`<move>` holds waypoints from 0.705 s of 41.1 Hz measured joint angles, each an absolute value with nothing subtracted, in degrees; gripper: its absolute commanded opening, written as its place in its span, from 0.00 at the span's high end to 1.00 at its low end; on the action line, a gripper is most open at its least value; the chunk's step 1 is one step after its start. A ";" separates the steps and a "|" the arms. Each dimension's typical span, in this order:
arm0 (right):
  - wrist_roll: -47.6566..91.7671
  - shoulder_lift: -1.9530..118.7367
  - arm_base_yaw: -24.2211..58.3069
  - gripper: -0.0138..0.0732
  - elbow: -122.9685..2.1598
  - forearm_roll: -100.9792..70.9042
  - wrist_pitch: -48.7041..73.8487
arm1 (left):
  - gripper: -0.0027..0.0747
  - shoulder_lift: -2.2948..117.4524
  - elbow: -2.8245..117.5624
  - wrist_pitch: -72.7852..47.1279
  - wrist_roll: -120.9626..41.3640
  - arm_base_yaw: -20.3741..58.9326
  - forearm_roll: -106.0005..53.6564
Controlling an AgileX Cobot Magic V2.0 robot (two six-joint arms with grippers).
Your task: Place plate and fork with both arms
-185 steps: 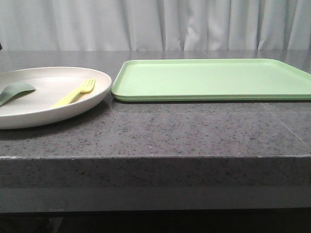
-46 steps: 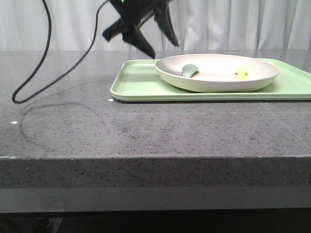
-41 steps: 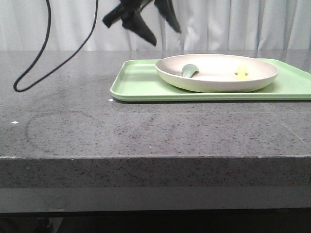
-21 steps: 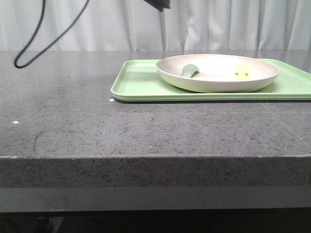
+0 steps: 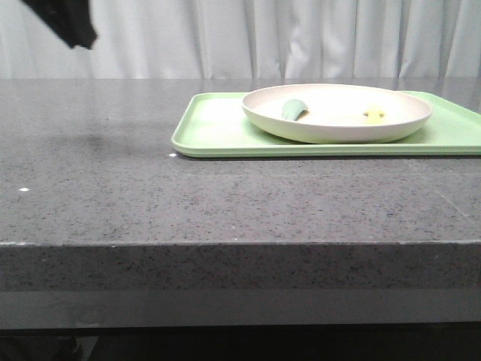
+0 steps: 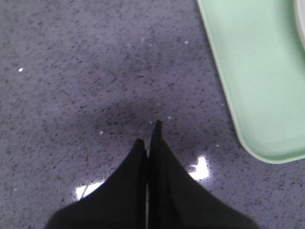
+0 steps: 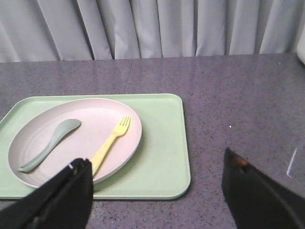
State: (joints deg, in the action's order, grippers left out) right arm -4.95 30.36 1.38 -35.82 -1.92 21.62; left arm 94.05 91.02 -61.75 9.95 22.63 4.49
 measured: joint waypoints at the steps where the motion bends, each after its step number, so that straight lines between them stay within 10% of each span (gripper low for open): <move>1: -4.95 30.36 1.38 0.17 -35.82 -1.92 21.62 | 0.99 92.56 88.88 -60.37 10.42 21.93 4.64; 29: -4.95 32.20 1.38 0.17 -35.91 -2.76 19.21 | 0.99 40.94 35.16 -17.51 11.55 16.84 4.22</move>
